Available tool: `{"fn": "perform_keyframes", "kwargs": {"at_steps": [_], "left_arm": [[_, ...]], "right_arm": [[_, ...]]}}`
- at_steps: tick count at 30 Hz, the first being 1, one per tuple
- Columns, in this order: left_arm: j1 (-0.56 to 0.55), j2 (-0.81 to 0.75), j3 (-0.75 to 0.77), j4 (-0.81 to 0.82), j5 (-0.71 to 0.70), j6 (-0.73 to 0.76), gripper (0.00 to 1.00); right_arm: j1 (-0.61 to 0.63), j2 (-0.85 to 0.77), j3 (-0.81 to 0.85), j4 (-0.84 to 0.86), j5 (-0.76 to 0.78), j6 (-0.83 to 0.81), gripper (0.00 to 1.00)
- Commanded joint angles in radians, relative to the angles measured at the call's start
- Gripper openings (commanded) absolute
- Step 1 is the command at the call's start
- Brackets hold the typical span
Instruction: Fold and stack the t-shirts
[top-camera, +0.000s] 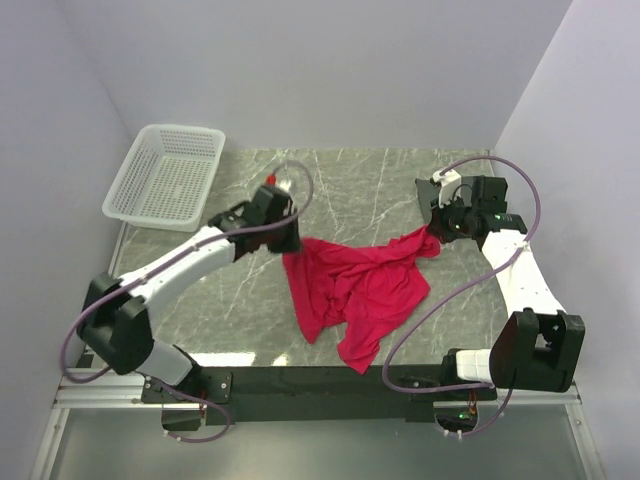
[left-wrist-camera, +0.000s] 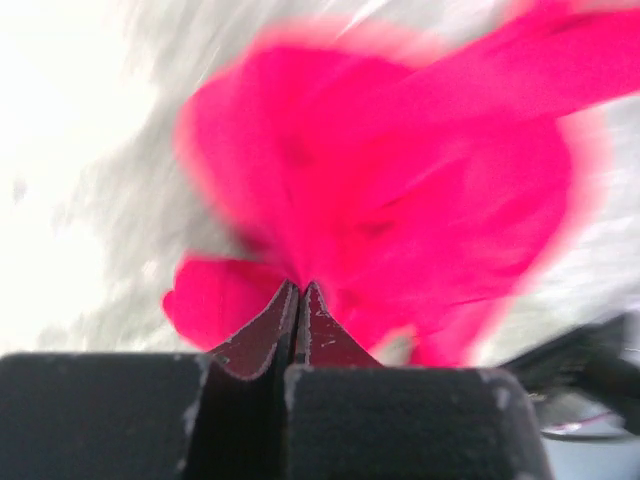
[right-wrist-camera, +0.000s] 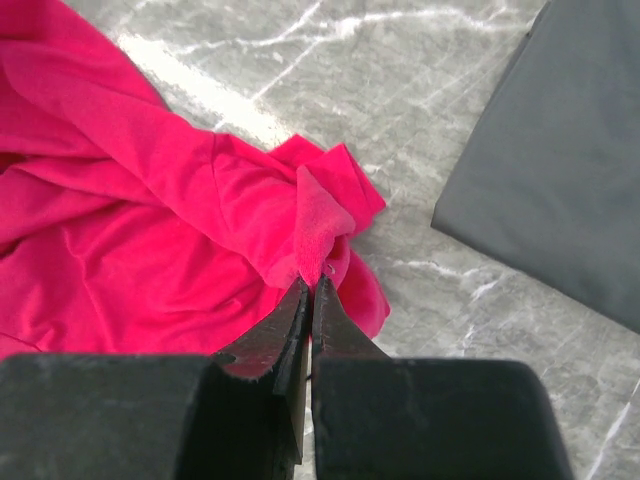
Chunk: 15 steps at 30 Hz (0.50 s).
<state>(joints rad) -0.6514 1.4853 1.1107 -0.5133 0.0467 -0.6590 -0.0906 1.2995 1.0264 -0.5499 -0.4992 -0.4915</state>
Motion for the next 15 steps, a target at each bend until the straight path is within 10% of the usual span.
{"fn": "perform_keyframes", "kwargs": {"at_steps": [1,11,15], "left_arm": [[-0.007,-0.086,0.178,0.067,0.051,0.127,0.01],[-0.149,0.107,0.239,-0.008,0.36,0.177,0.02],[-0.186,0.142,0.181,-0.048,0.355,0.2,0.21]], "right_arm": [[-0.008,-0.014,0.057,0.002,-0.032,0.016,0.0],[-0.008,-0.029,0.031,0.004,-0.025,0.016,0.0],[-0.008,-0.029,0.018,0.005,-0.025,0.013,0.0]]}}
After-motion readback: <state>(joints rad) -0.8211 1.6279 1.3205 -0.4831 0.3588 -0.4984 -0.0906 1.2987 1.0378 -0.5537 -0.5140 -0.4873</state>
